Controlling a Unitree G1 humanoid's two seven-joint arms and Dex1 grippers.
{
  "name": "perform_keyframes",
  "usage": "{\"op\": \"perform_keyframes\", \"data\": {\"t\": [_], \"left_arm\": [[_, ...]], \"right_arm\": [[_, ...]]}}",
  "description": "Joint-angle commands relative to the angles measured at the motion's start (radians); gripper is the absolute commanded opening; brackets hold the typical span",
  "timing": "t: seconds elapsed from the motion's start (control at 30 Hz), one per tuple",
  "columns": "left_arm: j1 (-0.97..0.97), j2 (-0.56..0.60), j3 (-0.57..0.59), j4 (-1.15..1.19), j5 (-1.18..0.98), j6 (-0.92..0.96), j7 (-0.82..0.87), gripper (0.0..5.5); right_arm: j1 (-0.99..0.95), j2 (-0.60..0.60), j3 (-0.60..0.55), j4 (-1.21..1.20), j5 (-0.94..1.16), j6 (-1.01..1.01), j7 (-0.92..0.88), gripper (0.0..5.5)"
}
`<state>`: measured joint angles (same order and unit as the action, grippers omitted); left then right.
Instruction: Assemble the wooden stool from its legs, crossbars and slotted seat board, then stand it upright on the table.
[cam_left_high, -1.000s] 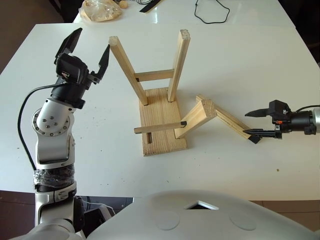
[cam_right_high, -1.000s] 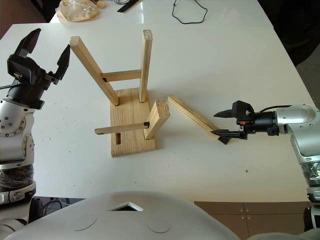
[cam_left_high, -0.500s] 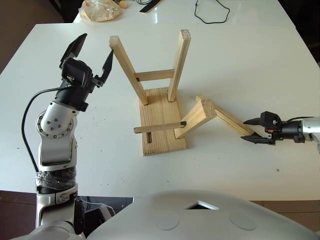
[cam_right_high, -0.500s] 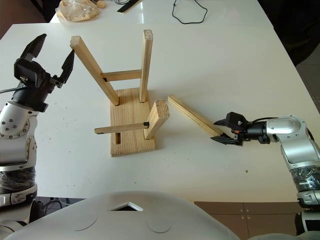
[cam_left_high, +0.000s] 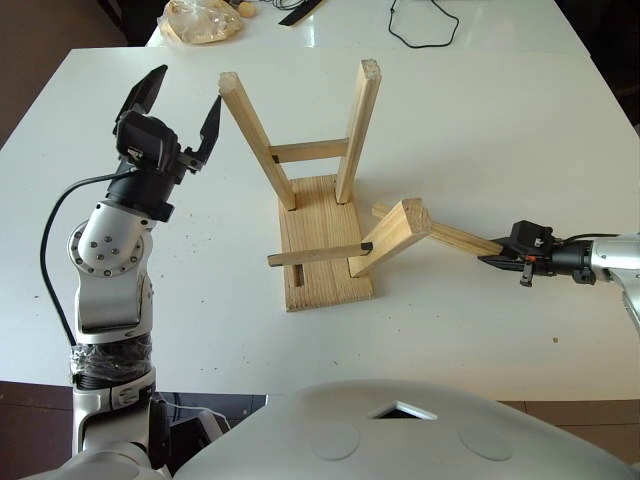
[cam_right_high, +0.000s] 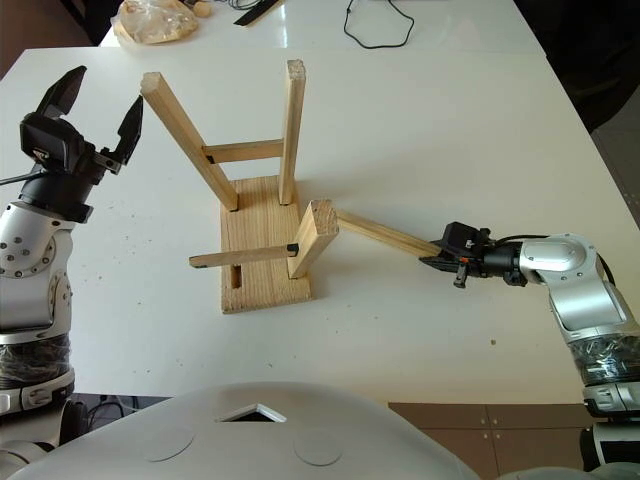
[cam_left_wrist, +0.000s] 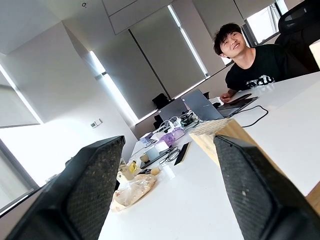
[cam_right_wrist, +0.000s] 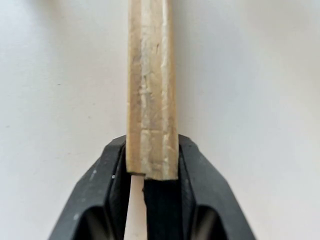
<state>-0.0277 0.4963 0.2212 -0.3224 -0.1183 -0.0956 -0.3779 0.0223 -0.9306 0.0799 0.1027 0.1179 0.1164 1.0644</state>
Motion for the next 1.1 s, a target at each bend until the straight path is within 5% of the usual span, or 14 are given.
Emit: {"op": "perform_keyframes", "data": {"t": [0.03,0.43,0.77,1.1], "left_arm": [[-0.014,-0.001,0.006,-0.005,-0.011,0.018,0.0,3.3],[-0.145,0.046,0.155,-0.069,-0.202,0.198,0.028,3.3],[-0.245,0.031,0.13,-0.15,-0.333,0.351,0.048,3.3],[-0.388,-0.094,-0.001,-0.243,-0.808,0.635,0.066,3.67]], "right_arm": [[0.015,0.033,0.006,-0.003,-0.021,0.025,-0.038,1.06],[-0.136,0.104,-0.117,0.055,-0.338,-0.564,-0.546,1.06],[-0.282,0.158,-0.226,0.103,-0.274,-0.436,-0.678,1.06],[-0.522,0.345,-0.174,-0.279,-0.024,-0.255,-0.656,1.06]]}}
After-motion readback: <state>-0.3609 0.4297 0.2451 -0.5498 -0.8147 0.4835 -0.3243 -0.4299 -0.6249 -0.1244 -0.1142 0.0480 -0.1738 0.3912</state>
